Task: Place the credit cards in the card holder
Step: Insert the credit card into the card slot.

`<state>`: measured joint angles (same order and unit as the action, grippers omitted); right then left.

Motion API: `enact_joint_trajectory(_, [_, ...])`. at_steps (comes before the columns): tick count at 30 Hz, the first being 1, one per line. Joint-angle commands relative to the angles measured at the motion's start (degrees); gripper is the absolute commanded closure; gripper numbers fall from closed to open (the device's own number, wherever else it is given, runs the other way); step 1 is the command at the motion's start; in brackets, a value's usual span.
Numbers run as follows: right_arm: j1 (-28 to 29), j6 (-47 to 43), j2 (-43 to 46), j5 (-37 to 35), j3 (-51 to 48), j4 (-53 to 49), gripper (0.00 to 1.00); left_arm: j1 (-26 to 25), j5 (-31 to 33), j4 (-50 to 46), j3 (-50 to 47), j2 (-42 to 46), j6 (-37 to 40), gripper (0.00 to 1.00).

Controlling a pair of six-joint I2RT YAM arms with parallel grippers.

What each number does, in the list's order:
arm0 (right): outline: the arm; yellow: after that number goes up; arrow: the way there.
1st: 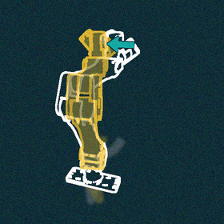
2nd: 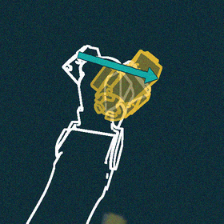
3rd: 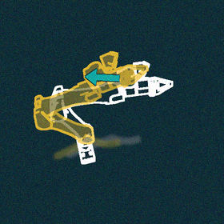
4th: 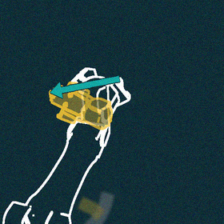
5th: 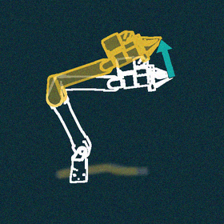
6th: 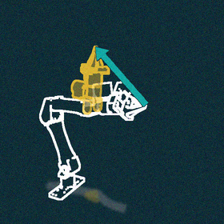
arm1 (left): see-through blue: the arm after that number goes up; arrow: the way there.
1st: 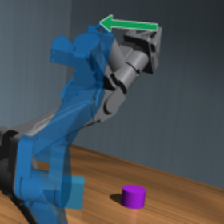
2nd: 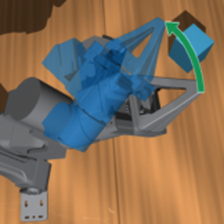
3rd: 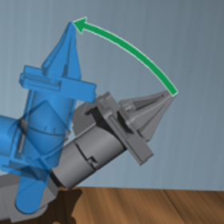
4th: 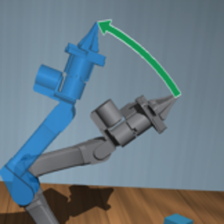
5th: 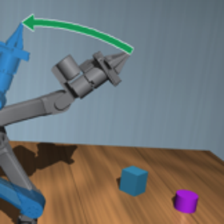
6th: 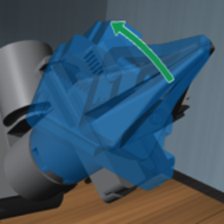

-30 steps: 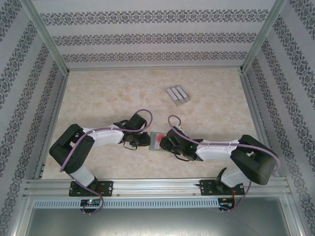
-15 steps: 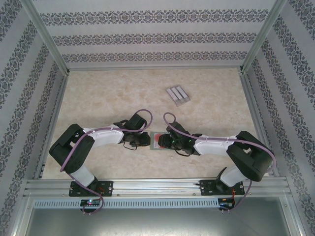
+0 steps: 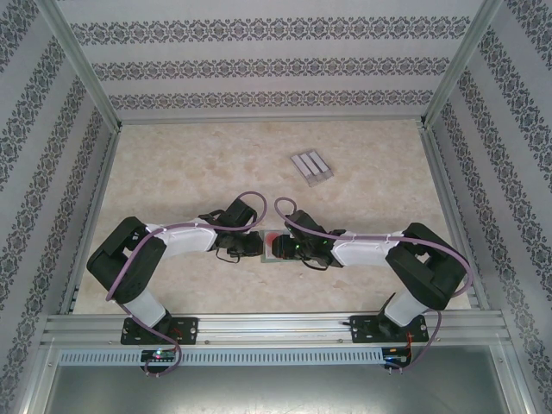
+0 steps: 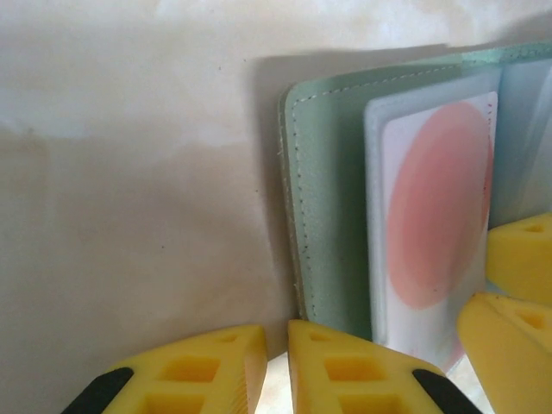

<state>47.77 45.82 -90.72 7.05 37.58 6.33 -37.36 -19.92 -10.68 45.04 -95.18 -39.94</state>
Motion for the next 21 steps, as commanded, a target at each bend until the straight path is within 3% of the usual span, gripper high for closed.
enact_joint_trajectory(1, [1.45, -4.82, -0.06, 2.37, 1.46, -0.06, 0.64, -1.05, -1.52, 3.54, -1.26, -5.27, 0.34, 0.81])
enact_joint_trajectory(13, [-2.02, -12.66, 9.83, 1.79, -2.92, -3.53, 0.59, -0.79, -0.40, 2.83, -1.55, -5.84, -0.16, 0.82])
enact_joint_trajectory(21, [-5.88, -9.07, 15.21, -2.30, -4.40, -9.58, 0.53, -0.52, 0.67, 3.25, -3.09, -4.04, -0.67, 0.78])
